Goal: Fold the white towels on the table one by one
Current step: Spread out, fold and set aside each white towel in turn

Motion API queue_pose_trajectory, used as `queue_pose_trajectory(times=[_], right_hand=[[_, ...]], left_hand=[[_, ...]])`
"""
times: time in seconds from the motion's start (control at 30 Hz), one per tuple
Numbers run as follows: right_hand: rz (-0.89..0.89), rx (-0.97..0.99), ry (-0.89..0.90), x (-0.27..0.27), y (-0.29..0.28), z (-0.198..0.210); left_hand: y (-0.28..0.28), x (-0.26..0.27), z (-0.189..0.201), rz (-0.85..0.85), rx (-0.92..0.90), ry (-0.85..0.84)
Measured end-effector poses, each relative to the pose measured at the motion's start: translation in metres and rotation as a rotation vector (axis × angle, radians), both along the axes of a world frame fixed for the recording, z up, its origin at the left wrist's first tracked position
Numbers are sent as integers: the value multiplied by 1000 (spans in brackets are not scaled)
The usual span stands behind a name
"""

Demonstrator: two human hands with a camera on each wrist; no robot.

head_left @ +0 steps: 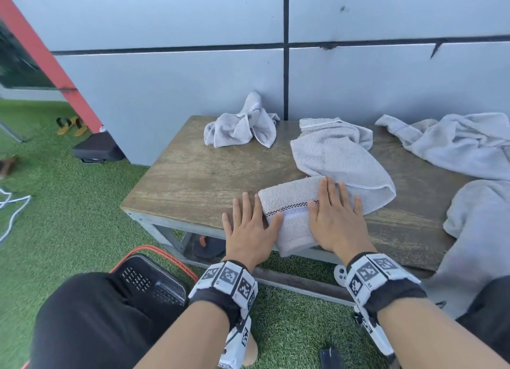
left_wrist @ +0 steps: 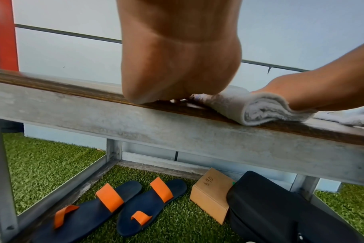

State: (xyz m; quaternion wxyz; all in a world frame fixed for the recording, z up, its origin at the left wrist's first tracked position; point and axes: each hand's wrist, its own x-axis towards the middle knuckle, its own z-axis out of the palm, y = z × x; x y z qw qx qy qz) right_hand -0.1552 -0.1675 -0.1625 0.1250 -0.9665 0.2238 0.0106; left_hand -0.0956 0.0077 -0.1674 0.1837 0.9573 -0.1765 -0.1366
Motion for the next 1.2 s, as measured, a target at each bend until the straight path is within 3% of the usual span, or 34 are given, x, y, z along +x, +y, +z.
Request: queue_pose_trajectory(times=[0.1, 0.27, 0.43, 0.6, 0.83, 1.03, 1.2], right_hand=[[3, 14, 15, 2, 0, 1], [111, 160, 42, -2, -3, 9], [43, 346, -233, 1, -4, 34], [-38, 839, -355, 13, 21, 99], [107, 1195, -451, 39, 80, 162], [383, 1040, -367, 69, 151, 202], [566, 978, -248, 104, 196, 191]], left_hand=[[-6, -5, 2, 24, -100, 54], [-14, -18, 10, 152, -513, -15], [-15, -16, 67, 95, -867, 149], [16, 4, 130, 24, -1027, 183], [105, 15, 208, 22, -1082, 110], [200, 3, 223, 119, -1159, 2], [269, 13, 197, 248, -1114, -6]])
